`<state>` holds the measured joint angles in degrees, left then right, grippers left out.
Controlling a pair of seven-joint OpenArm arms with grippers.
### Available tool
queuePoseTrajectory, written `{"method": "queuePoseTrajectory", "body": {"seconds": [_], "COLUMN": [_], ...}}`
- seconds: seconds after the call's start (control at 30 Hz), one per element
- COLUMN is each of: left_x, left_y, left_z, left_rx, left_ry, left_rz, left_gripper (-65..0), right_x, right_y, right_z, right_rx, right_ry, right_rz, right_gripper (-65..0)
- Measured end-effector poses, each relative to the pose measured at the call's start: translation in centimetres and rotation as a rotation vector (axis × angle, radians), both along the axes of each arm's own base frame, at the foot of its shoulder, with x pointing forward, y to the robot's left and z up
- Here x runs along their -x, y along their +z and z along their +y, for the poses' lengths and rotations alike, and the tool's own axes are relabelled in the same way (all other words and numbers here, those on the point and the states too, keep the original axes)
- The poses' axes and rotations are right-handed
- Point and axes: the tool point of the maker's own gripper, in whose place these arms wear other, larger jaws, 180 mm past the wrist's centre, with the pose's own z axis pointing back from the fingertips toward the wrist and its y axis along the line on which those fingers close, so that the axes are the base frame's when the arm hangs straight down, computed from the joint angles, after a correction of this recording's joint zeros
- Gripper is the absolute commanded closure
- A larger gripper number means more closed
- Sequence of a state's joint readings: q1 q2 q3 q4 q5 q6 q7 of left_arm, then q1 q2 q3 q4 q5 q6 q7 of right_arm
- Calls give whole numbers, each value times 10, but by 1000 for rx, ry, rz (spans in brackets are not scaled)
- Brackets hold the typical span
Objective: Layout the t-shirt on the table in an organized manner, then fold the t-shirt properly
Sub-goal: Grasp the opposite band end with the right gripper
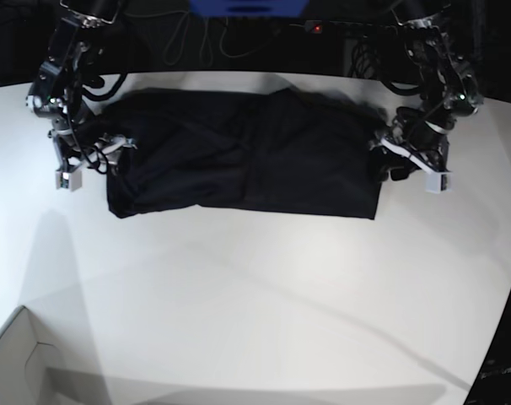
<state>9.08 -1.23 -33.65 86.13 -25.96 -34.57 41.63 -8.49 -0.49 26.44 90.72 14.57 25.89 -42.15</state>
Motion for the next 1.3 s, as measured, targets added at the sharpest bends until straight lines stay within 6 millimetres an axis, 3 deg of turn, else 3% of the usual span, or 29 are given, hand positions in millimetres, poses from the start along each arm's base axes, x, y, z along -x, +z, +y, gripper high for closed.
{"method": "queuePoseTrajectory", "body": {"seconds": [0.17,0.33,0.5,1.1,1.17,1.3], "left_x": [4,11,15,24,24,24], "left_y": [-3,-7,-9,-13,-13,-13], "left_z": [0,0,-1,-1,-1,-1], "left_rx": [0,3,4,5,6,5], "left_ry": [0,1,1,2,2,2], "left_rz": [9,25,32,49,48,49], "left_gripper": [-300,-300,-300,-300,-300,-300], "right_x": [-1,0,-4,-30,-31,-29], "right_y": [0,0,1,4,4,2], "right_z": [44,61,90,104,105,107], "right_rx": [-41,-84,-101,-126,-127,-128], "right_ry": [177,180,266,290,290,292], "right_rz": [-21,-34,-36,-50,-51,-40], "right_gripper": [-372,-372,-372,-369,-343,-168]}}
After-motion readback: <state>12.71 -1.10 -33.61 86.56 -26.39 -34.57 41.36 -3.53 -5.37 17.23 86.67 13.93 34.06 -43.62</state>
